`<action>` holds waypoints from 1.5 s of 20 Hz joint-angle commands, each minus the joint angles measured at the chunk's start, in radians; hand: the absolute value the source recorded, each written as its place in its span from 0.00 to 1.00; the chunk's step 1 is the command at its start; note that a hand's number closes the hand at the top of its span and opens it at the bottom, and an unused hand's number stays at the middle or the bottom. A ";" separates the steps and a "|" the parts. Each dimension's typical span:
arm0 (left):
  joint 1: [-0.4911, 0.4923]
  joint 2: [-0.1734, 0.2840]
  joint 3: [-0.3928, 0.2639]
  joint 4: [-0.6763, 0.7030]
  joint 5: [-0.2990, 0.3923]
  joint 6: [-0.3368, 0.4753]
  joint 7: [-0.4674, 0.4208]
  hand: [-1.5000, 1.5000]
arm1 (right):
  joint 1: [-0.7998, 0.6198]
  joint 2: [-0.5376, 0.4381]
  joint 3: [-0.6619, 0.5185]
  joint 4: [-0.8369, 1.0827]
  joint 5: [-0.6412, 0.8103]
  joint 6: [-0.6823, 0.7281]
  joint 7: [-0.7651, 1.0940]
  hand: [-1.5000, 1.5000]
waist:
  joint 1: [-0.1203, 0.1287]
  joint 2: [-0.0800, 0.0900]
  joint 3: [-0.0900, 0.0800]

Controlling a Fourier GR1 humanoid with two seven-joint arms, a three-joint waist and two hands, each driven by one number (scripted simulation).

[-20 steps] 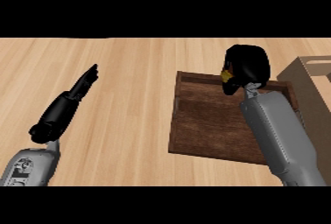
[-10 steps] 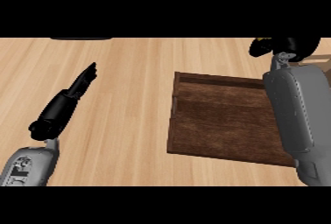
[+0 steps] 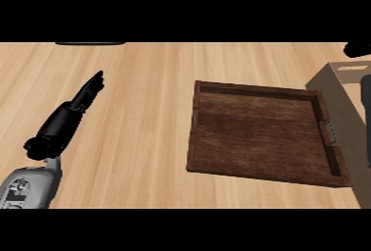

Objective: Pick the sweet potato from the tray and place it in the cardboard box

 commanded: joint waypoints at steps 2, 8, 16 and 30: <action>0.024 -0.034 -0.021 -0.005 -0.018 0.012 0.000 0.50 | 0.068 -0.119 -0.061 0.077 -0.034 0.040 -0.071 1.00 | -0.002 0.001 0.000; 0.025 0.022 0.034 -0.005 0.009 -0.026 -0.017 0.50 | 0.117 -0.197 -0.152 0.157 -0.183 0.308 -0.124 1.00 | -0.010 -0.003 0.000; 0.029 -0.009 0.016 0.003 -0.014 -0.022 -0.034 0.50 | 0.165 -0.289 -0.178 0.294 -0.252 0.468 -0.210 1.00 | 0.002 0.001 0.000; 0.002 -0.024 0.024 -0.008 -0.019 -0.016 0.012 0.50 | 0.141 -0.208 -0.453 0.169 -0.599 0.288 -0.515 0.00 | -0.016 -0.006 0.005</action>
